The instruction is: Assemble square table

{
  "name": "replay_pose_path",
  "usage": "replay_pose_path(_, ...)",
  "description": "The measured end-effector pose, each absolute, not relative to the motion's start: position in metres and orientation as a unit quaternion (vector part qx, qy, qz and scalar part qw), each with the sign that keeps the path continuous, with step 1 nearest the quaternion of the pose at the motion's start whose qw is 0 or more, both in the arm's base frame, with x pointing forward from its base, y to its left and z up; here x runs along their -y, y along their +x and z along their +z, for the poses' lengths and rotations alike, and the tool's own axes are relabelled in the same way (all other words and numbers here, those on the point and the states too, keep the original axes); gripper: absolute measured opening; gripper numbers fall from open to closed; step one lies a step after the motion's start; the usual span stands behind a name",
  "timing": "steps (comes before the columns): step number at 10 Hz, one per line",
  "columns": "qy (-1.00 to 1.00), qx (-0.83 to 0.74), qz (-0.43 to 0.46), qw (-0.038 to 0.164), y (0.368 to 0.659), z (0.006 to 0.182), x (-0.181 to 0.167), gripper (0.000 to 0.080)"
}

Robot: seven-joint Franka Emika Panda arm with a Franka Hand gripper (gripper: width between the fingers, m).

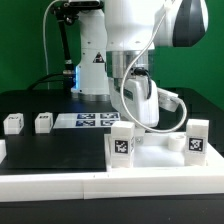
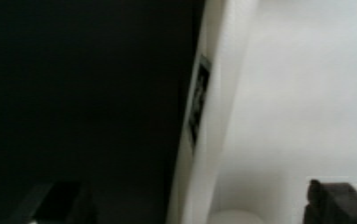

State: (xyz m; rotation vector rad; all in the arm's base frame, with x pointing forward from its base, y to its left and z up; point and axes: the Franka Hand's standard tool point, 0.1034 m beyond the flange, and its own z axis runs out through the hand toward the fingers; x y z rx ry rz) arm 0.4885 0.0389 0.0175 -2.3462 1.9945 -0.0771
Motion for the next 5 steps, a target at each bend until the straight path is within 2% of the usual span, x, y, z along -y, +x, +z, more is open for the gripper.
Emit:
replay_pose_path(2, -0.761, -0.647, -0.025, 0.031, 0.4890, 0.0177, -0.0392, 0.0245)
replay_pose_path(3, -0.762, -0.647, -0.025, 0.031, 0.4889, 0.0176, -0.0393, 0.0245)
replay_pose_path(4, -0.760, -0.649, -0.023, 0.029, 0.4873, 0.0172, -0.0375, 0.0074)
replay_pose_path(5, -0.758, -0.651, -0.022, 0.028, 0.4864, 0.0172, -0.0339, 0.0072)
